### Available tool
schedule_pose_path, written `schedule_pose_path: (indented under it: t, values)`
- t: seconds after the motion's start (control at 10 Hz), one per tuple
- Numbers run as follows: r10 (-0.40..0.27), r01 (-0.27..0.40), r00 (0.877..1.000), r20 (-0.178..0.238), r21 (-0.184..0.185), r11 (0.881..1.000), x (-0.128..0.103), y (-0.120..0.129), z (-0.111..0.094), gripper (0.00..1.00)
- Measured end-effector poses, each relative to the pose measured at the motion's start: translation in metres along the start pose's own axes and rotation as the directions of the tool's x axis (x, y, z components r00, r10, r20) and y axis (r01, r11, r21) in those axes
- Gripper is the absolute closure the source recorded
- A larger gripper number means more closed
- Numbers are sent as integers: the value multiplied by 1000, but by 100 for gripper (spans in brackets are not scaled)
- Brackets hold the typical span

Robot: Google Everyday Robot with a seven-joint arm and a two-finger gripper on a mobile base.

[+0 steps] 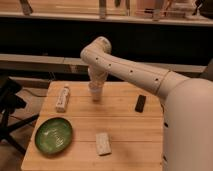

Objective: Place the pepper in the ceramic cup

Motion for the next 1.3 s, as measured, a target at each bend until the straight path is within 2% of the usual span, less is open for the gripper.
schedule_pose_path:
  t: [1.3]
  values:
    - [-8, 8, 1000, 3, 3, 1000, 8, -9, 15, 99]
